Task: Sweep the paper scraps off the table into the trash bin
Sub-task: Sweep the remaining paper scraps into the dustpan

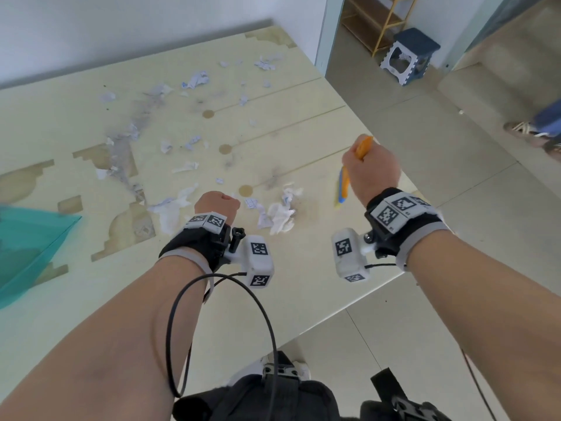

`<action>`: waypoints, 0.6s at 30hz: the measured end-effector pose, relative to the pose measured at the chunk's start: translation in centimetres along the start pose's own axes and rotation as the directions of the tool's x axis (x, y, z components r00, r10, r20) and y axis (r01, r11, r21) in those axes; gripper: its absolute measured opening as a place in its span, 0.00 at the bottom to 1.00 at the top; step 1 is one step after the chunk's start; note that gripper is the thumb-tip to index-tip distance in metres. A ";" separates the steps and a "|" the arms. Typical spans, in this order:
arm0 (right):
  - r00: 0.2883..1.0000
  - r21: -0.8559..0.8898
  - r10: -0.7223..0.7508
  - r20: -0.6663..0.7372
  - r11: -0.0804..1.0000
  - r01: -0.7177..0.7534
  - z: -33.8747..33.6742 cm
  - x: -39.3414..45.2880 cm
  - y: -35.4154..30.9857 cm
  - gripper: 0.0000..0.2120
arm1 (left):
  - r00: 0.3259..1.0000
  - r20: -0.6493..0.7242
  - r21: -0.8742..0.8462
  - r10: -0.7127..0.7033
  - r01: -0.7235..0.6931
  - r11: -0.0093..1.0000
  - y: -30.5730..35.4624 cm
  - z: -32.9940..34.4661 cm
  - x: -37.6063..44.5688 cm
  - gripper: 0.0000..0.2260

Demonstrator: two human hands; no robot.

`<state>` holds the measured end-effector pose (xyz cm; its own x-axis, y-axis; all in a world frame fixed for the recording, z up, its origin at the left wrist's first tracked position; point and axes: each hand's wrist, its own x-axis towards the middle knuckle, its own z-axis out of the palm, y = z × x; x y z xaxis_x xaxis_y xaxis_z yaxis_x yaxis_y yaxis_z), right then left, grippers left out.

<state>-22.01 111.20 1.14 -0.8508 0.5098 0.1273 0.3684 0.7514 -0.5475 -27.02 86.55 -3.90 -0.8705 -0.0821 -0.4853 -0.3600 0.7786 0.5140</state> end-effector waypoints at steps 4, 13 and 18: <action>0.993 -0.256 0.025 0.119 0.967 0.006 0.3 0.4 1.4 0.11 | 1.000 -0.001 -0.010 0.008 -0.008 1.000 0.7 0.2 0.4 0.05; 0.974 0.270 -0.026 0.226 0.962 -0.037 1.2 -0.3 -1.2 0.05 | 0.999 0.007 0.009 0.032 -0.032 0.999 1.0 0.0 1.1 0.06; 0.992 -0.022 0.073 0.107 0.997 -0.071 -0.1 1.0 0.8 0.05 | 0.999 0.001 0.015 0.040 -0.040 0.999 1.4 -0.2 1.5 0.06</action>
<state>-22.53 112.37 0.89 -0.8568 0.5156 -0.0023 0.4361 0.7224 -0.5366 -28.83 87.37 -3.78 -0.8838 -0.0504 -0.4652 -0.3200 0.7905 0.5222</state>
